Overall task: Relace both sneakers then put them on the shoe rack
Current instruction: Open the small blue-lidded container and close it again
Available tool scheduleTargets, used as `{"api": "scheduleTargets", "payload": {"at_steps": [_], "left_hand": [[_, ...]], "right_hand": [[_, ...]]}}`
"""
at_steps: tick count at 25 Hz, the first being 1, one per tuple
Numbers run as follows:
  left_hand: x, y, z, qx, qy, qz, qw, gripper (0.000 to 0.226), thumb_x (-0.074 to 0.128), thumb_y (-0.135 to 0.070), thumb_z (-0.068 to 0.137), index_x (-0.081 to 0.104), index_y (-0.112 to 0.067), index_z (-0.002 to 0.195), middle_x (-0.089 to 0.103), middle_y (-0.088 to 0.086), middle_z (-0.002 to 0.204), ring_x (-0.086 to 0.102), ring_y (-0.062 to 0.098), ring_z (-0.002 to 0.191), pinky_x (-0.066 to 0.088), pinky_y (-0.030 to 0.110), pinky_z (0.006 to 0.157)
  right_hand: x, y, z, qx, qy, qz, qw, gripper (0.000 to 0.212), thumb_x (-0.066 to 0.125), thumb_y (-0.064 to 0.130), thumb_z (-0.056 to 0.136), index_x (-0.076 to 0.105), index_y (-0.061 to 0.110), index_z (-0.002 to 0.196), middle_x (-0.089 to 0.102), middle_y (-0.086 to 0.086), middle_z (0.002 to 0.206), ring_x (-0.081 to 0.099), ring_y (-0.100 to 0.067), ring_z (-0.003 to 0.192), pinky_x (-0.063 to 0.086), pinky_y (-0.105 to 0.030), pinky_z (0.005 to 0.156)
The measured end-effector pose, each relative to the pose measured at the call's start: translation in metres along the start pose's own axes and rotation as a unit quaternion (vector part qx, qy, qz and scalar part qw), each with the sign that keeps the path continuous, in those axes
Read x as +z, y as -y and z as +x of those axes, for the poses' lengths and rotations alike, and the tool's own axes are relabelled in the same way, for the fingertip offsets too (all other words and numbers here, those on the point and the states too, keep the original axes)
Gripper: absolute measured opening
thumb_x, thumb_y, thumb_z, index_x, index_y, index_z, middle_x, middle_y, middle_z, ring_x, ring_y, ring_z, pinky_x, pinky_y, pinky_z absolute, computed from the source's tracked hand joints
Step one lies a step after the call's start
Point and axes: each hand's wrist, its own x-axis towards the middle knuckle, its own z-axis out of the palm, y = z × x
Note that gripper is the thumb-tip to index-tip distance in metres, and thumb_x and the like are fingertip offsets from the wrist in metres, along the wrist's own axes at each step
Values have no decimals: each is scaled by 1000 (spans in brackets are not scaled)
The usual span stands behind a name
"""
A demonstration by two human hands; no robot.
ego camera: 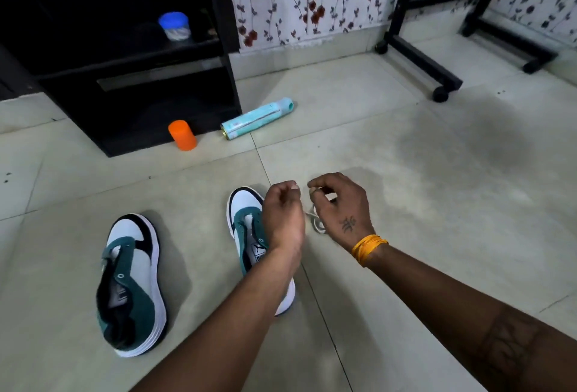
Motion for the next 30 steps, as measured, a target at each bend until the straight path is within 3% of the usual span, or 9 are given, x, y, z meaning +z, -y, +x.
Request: {"api": "scheduleTargets", "payload": {"at_steps": [5, 14, 16, 18, 21, 24, 26, 28, 30], "left_hand": [[-70, -82, 49, 75, -79, -8, 994, 15, 61, -17, 97, 72, -26, 99, 74, -9, 97, 68, 11, 89, 57, 38, 91], [-140, -210, 179, 166, -104, -14, 981, 16, 59, -25, 103, 69, -31, 92, 74, -3, 97, 69, 14, 92, 57, 34, 85], [-139, -221, 220, 153, -81, -6, 985, 14, 60, -21, 103, 71, -28, 108, 73, -4, 101, 68, 12, 91, 55, 23, 77], [-133, -231, 260, 141, -40, 28, 989, 37, 64, -10, 100, 64, -19, 136, 71, -5, 120, 67, 9, 101, 50, 12, 80], [-122, -249, 301, 130, 18, 92, 987, 73, 62, 7, 93, 39, -15, 159, 50, 4, 155, 50, 18, 140, 41, 27, 114], [-112, -265, 335, 94, 52, 152, 982, 81, 56, 3, 94, 23, -17, 166, 38, 5, 165, 41, 25, 148, 36, 38, 121], [-106, -275, 344, 71, 72, 184, 978, 78, 54, -3, 96, 22, -19, 165, 49, 5, 156, 52, 25, 135, 43, 41, 116], [-103, -283, 341, 63, 80, 195, 975, 64, 51, -4, 99, 34, -15, 160, 63, -2, 115, 60, 15, 102, 49, 35, 98], [-101, -287, 335, 68, 74, 193, 976, 56, 50, -2, 101, 42, -13, 155, 53, -11, 93, 53, 7, 83, 47, 32, 85]], "right_hand": [[60, 93, 45, 4, 58, 91, 994, 14, 67, 14, 90, 78, 21, 94, 75, 14, 90, 68, 1, 85, 50, -12, 79], [176, 196, 163, -61, 76, 126, 987, 23, 60, 7, 98, 74, 18, 112, 74, 8, 103, 68, -4, 97, 55, -23, 93], [195, 201, 197, -63, 69, 122, 988, 25, 59, 5, 98, 72, 15, 117, 73, 4, 108, 67, -8, 101, 54, -28, 98], [208, 203, 237, -72, 58, 104, 990, 30, 59, 4, 98, 68, 12, 125, 71, -2, 118, 65, -15, 110, 51, -32, 105], [217, 202, 295, -81, 84, 19, 993, 56, 62, 4, 94, 52, 17, 147, 55, -10, 143, 52, -26, 133, 37, -27, 113], [225, 202, 349, -55, 163, -66, 983, 81, 64, 11, 91, 29, 24, 162, 38, -14, 160, 36, -35, 147, 29, -41, 124], [223, 207, 372, -40, 224, -115, 967, 82, 64, 18, 94, 22, 25, 164, 37, -15, 162, 38, -37, 146, 31, -45, 122], [221, 212, 383, -40, 275, -131, 951, 73, 62, 18, 99, 27, 21, 162, 47, -14, 154, 49, -35, 138, 37, -40, 118], [221, 208, 387, -39, 274, -114, 954, 66, 62, 12, 99, 36, 19, 159, 54, -14, 147, 55, -33, 130, 40, -34, 113]]}}
